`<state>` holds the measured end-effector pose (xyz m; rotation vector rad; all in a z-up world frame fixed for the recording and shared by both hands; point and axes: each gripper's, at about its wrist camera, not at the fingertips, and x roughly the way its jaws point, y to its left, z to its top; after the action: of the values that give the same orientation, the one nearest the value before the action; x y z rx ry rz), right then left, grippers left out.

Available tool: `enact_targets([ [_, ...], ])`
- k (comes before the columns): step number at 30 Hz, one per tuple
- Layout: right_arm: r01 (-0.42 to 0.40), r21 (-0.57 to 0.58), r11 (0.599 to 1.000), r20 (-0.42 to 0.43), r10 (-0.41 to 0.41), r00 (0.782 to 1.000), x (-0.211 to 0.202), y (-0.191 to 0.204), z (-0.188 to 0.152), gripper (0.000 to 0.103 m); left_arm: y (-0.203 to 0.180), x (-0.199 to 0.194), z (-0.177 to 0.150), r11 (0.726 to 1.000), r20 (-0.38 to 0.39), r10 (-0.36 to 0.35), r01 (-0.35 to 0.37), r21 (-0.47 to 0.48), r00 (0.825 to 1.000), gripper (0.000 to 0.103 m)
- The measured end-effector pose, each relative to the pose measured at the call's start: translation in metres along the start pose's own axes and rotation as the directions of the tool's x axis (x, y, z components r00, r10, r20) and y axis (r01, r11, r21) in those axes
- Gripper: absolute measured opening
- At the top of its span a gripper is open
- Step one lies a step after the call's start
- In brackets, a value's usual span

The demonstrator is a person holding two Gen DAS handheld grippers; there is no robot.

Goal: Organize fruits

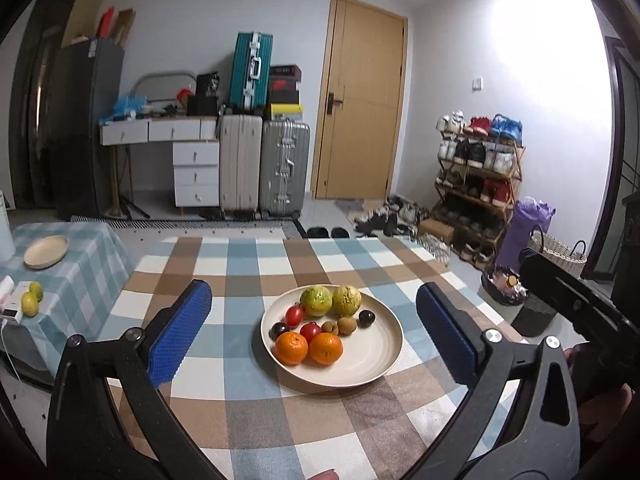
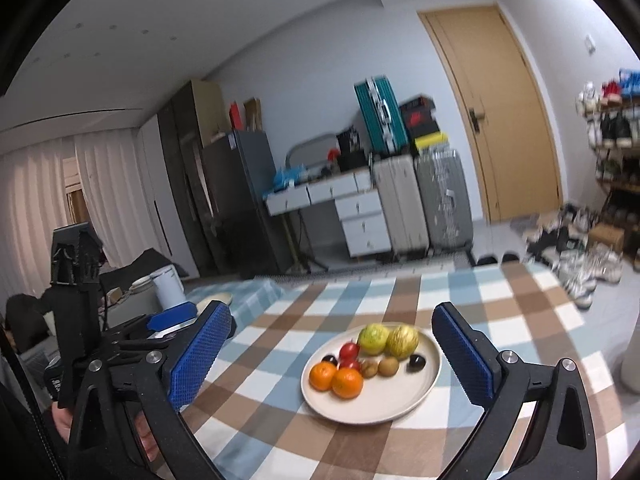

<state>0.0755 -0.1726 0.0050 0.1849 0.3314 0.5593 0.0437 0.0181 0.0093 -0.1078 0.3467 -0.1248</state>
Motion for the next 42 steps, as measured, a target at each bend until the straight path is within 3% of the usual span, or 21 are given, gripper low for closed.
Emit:
enact_targets([
  [9, 0.051, -0.097, 0.994, 0.116, -0.040, 0.992, -0.030, 0.016, -0.013, 0.103, 0.010, -0.032, -0.017, 0.998, 0.090, 0.034, -0.030, -0.047, 0.995, 0.102],
  [14, 0.088, -0.151, 0.985, 0.187, -0.059, 0.981, -0.046, 0.019, -0.028, 0.103, 0.014, -0.035, -0.032, 0.993, 0.114, 0.121, -0.119, -0.026, 0.986, 0.102],
  [19, 0.126, -0.212, 0.969, 0.222, -0.078, 0.972, -0.054, 0.026, -0.043, 0.103, 0.024, -0.039, -0.050, 0.988, 0.158, 0.153, -0.148, -0.044, 0.975, 0.102],
  [23, 0.148, -0.247, 0.958, 0.220, -0.093, 0.971, -0.052, 0.029, -0.052, 0.103, 0.025, -0.036, -0.061, 0.987, 0.172, 0.159, -0.156, -0.026, 0.972, 0.102],
  [29, 0.158, -0.260, 0.953, 0.175, -0.114, 0.978, -0.041, 0.022, -0.067, 0.103, 0.015, -0.026, -0.076, 0.982, 0.203, 0.157, -0.174, 0.072, 0.967, 0.102],
  [37, 0.167, -0.267, 0.949, 0.101, -0.145, 0.984, -0.020, 0.014, -0.085, 0.103, 0.018, -0.006, -0.094, 0.981, 0.154, 0.156, -0.171, 0.092, 0.976, 0.102],
  [42, 0.163, -0.263, 0.951, 0.056, -0.154, 0.987, -0.013, 0.008, -0.086, 0.103, 0.027, 0.012, -0.095, 0.984, 0.084, 0.154, -0.161, 0.072, 0.984, 0.102],
])
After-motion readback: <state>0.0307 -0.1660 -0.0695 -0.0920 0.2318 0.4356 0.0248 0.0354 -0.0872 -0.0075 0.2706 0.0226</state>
